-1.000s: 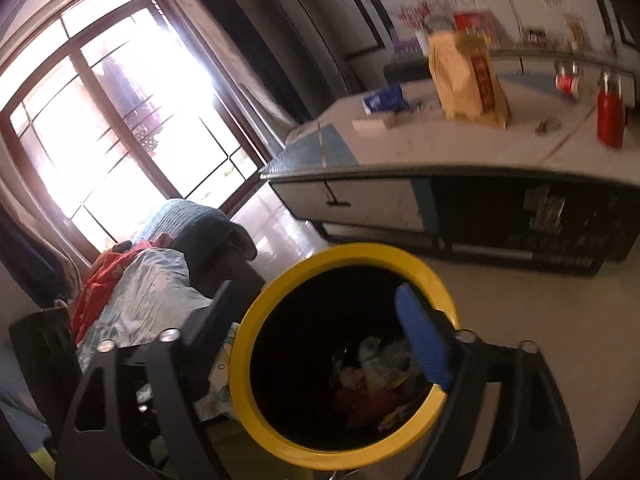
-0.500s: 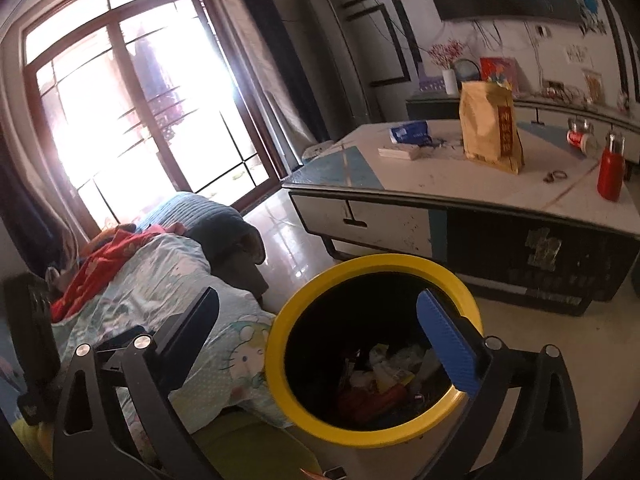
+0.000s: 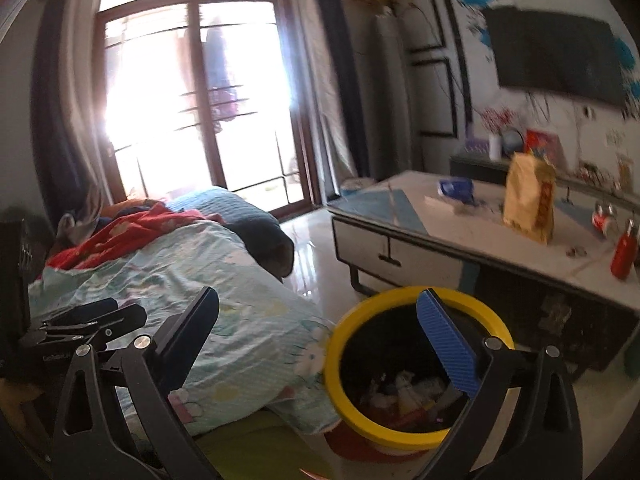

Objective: Collect trash

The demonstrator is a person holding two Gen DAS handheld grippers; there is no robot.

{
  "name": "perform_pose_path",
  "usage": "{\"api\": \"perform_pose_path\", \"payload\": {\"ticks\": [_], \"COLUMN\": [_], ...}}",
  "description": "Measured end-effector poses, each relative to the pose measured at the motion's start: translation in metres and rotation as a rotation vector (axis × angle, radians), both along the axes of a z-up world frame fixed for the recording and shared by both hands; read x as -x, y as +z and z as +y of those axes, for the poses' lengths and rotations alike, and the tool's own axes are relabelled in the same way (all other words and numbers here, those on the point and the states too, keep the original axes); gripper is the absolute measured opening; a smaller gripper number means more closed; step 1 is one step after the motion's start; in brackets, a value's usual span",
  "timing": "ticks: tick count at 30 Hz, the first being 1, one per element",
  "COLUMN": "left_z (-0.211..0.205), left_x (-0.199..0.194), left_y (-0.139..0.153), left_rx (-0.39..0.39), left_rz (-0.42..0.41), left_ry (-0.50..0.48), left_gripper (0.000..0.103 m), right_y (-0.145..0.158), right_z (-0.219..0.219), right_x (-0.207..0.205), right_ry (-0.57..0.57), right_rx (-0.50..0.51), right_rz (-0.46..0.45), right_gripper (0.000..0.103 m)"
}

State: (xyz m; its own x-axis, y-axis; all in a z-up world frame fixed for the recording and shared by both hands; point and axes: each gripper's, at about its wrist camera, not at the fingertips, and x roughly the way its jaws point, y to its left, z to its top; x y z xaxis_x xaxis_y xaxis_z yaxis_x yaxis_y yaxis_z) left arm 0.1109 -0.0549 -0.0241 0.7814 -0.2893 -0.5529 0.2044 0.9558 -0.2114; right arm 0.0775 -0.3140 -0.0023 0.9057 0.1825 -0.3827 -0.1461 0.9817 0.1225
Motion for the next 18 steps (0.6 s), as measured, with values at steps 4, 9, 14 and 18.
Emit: {"api": "perform_pose_path", "payload": {"ticks": [4, 9, 14, 18], "left_z": [0.015, 0.026, 0.041, 0.051], "left_x": [0.012, 0.031, 0.057, 0.077], "left_y": [0.002, 0.005, 0.012, 0.015], "left_rx": [0.005, -0.027, -0.067, -0.087], "left_rz": [-0.007, -0.056, -0.145, -0.224], "left_ry": [0.026, 0.061, 0.121, 0.179], "left_gripper": [0.092, 0.092, 0.092, 0.092], "right_y": [0.003, 0.006, 0.008, 0.007], "right_z": [0.017, 0.037, 0.051, 0.064], "right_x": [0.005, 0.012, 0.024, 0.040], "right_ry": [0.031, 0.060, 0.065, 0.058], "right_rx": [0.002, 0.018, 0.017, 0.029], "right_rz": [-0.022, -0.052, -0.112, -0.199], "right_gripper": [0.097, 0.097, 0.097, 0.097]}}
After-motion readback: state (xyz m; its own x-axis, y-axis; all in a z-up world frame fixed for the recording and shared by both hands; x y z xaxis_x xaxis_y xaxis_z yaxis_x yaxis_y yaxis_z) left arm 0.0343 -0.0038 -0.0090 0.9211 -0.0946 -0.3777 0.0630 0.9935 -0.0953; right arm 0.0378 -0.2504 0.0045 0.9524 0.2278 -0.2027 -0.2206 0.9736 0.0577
